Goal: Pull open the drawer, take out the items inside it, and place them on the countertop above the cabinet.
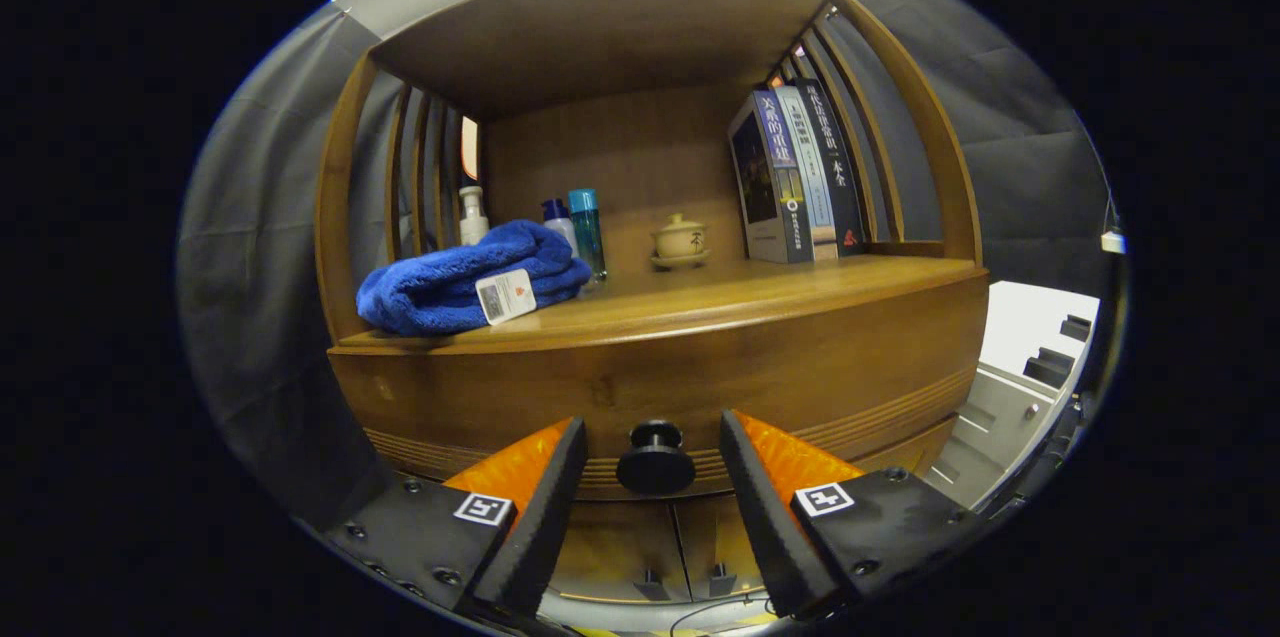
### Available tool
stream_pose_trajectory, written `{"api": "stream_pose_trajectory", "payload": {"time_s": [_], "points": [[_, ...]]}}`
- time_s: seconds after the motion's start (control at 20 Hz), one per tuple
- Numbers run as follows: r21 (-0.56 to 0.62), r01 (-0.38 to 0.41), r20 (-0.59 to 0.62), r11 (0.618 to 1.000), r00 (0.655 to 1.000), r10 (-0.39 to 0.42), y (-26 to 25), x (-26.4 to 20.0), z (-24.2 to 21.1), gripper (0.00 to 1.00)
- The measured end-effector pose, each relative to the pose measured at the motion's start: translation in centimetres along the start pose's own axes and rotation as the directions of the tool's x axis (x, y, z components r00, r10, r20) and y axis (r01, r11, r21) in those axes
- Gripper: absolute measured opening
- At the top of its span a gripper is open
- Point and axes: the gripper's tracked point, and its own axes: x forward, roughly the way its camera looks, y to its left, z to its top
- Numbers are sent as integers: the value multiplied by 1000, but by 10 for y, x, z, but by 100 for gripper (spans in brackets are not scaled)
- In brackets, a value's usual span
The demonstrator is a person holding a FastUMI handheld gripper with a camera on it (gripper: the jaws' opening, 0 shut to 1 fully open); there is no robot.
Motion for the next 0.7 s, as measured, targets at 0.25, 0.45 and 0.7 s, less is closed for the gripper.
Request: {"api": "stream_pose_trajectory", "payload": {"time_s": [0.25,0.45,0.7], "points": [[-21,15,-20,1000,1000,-15,-5,15,-8,74],[-57,27,-23,998,999,-28,-3,18,-10,51],[-24,28,-39,999,999,-28,-1,15,-13,39]]}}
